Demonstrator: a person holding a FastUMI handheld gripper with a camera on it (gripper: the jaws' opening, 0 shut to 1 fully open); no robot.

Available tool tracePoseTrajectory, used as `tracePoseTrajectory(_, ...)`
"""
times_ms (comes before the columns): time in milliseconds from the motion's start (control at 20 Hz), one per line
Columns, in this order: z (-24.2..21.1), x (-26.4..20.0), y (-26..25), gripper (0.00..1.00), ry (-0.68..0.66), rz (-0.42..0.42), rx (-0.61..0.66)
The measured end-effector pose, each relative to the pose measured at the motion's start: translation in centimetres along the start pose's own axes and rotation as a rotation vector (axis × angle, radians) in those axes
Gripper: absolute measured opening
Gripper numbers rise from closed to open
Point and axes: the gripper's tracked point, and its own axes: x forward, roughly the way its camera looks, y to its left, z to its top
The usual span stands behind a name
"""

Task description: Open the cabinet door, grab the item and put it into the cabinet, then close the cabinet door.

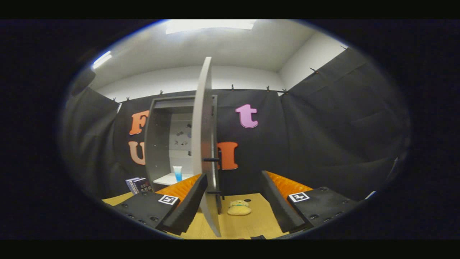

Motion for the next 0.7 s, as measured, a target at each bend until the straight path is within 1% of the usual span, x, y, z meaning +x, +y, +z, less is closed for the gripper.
tracePoseTrajectory(100,-1.4,1.5,-1.6,0.97,0.025,-0.041,0.046)
tracePoseTrajectory(250,-2.8,3.1,-2.8,0.97,0.047,-0.071,0.059)
tracePoseTrajectory(550,-3.1,3.8,-1.1,0.97,0.064,-0.022,0.055)
tracePoseTrajectory(700,-2.7,3.9,-1.1,0.97,0.054,-0.044,0.047)
